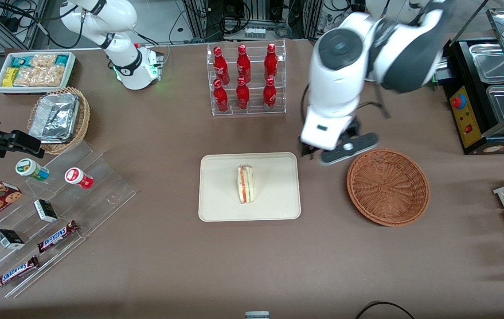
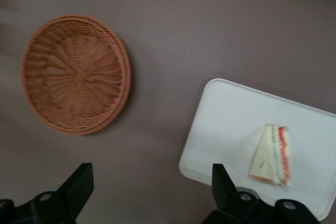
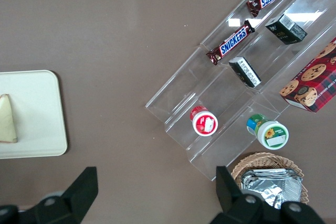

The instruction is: Place sandwich from basket to tray

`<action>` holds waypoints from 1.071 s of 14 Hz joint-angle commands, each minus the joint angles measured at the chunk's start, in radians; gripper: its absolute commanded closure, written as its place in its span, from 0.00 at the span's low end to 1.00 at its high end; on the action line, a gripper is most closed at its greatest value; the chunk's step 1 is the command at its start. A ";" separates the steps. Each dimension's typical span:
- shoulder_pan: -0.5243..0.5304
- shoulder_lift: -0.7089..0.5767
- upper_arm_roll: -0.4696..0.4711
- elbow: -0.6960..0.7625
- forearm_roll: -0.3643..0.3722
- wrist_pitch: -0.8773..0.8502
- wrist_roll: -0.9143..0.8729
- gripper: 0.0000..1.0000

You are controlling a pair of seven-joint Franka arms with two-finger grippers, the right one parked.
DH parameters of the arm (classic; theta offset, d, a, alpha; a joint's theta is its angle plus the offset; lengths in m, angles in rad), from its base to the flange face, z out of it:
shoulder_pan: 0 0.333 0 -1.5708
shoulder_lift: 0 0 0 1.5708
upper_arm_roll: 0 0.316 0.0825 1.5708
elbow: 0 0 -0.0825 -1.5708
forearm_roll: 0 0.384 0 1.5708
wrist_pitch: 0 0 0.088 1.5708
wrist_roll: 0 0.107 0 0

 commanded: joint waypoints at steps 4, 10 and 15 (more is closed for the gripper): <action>0.207 -0.194 -0.008 -0.052 -0.079 -0.159 0.319 0.01; 0.467 -0.308 0.003 -0.052 -0.158 -0.297 0.764 0.01; 0.470 -0.312 0.081 -0.042 -0.159 -0.342 0.875 0.01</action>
